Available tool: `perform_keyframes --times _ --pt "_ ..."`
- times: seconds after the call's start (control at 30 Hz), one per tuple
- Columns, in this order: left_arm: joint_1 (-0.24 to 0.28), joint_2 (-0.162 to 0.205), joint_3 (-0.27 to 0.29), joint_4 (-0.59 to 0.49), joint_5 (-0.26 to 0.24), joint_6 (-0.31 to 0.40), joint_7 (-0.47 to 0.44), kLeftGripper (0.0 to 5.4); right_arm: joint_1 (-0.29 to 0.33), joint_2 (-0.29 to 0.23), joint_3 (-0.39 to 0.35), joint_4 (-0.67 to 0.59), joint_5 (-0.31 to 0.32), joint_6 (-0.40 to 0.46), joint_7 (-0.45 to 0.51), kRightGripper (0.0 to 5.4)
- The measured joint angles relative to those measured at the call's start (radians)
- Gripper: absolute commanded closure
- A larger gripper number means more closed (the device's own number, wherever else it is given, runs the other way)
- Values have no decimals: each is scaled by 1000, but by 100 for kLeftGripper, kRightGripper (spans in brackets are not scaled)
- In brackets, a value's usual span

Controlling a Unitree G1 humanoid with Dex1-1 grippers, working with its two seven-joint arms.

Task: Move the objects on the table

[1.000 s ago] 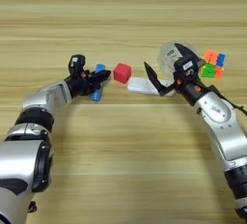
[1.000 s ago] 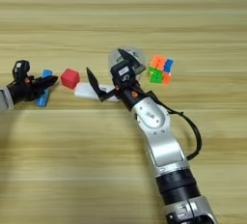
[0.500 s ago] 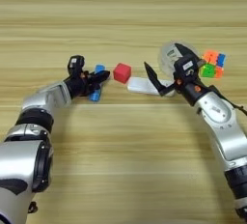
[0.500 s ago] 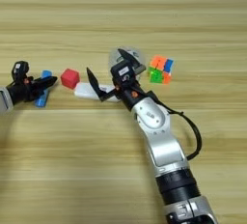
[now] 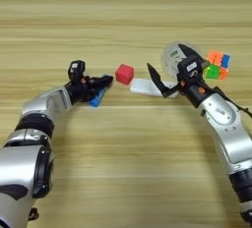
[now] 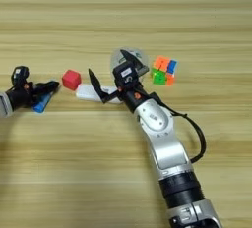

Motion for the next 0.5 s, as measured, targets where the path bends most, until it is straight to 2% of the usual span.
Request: perform_keyframes --times 0.5 --pt "-5 -1 10 -10 0 4 -1 115 -11 -5 -12 51 0 -2 1 0"
